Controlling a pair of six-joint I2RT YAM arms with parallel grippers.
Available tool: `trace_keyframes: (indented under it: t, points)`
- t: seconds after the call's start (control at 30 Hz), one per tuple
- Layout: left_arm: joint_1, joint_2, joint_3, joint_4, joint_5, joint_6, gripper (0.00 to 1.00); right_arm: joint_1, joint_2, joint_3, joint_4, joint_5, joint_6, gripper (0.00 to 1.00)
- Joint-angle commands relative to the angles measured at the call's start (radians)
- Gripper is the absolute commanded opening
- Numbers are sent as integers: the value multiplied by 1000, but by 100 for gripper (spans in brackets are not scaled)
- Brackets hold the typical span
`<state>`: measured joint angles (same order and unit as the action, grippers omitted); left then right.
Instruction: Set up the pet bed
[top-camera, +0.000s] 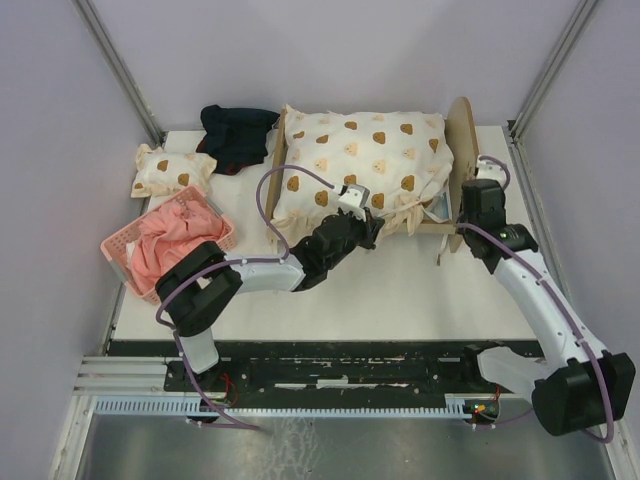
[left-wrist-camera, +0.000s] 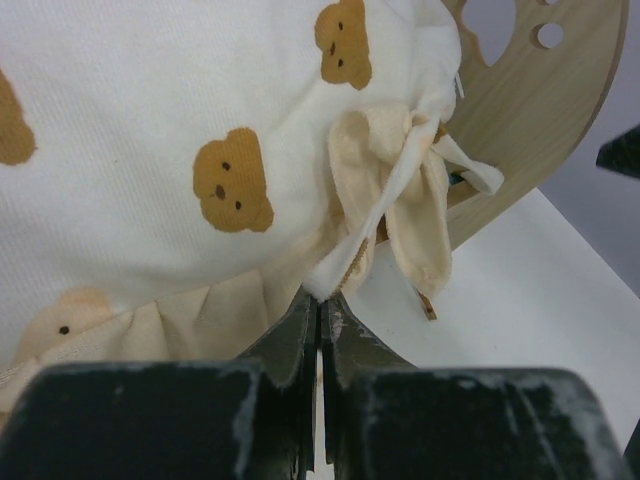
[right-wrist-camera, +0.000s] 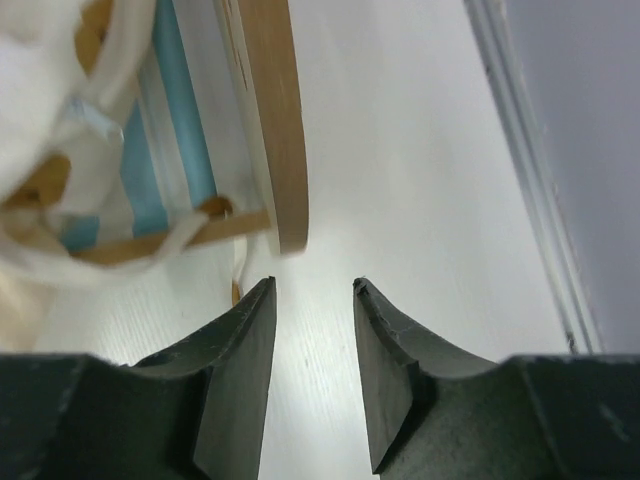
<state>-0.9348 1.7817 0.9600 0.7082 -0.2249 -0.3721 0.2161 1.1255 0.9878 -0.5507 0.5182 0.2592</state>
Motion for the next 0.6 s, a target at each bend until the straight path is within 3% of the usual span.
trace_keyframes:
  t: [0.0, 0.27, 0.57]
  points:
    - [-8, -3, 50, 13, 8, 2, 4, 0, -160, -72, -114, -55, 152, 47]
    - [-17, 8, 69, 24, 36, -51, 4, 2, -199, -282, 71, -252, 269, 47]
    - [-19, 13, 88, 29, 68, -118, 5, 2, -134, -511, 466, -187, 308, 49]
